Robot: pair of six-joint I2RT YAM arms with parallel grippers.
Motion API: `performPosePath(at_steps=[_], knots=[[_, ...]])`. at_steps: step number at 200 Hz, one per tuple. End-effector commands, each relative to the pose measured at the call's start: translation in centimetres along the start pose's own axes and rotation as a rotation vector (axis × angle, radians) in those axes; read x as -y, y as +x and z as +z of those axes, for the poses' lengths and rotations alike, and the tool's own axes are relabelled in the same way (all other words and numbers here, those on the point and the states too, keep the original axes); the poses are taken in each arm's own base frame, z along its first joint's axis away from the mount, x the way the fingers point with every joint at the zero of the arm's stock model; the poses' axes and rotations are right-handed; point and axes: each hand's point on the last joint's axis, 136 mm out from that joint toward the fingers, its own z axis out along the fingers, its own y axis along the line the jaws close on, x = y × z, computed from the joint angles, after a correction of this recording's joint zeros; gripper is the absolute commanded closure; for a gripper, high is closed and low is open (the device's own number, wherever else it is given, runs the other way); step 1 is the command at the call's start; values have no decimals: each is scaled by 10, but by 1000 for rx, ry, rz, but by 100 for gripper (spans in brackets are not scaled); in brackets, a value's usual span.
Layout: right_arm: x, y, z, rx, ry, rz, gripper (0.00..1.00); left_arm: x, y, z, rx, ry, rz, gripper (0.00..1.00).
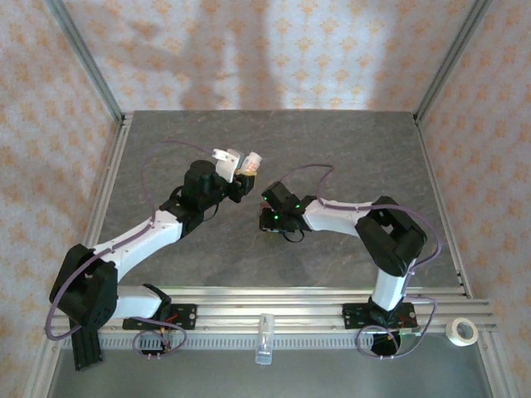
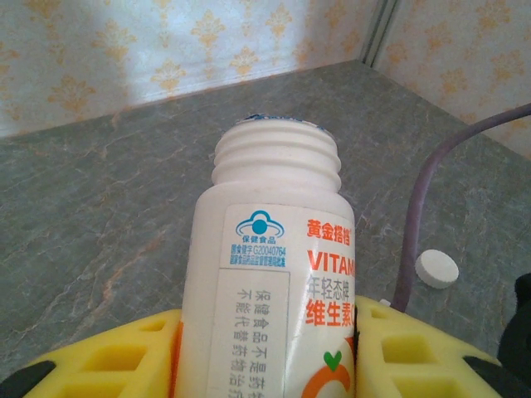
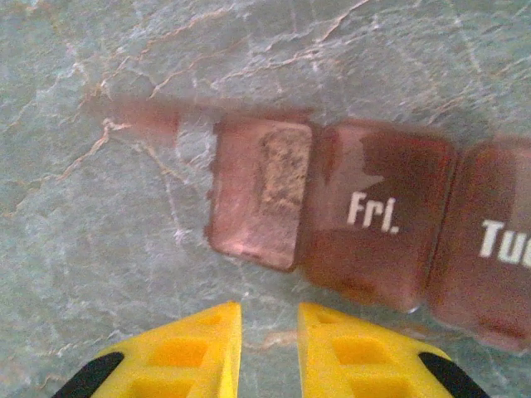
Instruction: Sort the pills into containers
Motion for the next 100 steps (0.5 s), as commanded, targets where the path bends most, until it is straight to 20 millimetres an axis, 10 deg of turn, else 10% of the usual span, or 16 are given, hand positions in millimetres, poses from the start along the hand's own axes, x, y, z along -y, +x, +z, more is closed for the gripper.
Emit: performPosePath(at_steps=[1,46,100], knots=[[-22,-13,-40,42,-93,-33,76,-5,-14,-9,25,-29,6,100],[20,-42,-79,141,-9,13,67,-4,-4,-16,-33,-34,-7,100],[67,-84,-51,106,75,102,65,-5,13,-25,-89,-42,-39,100]])
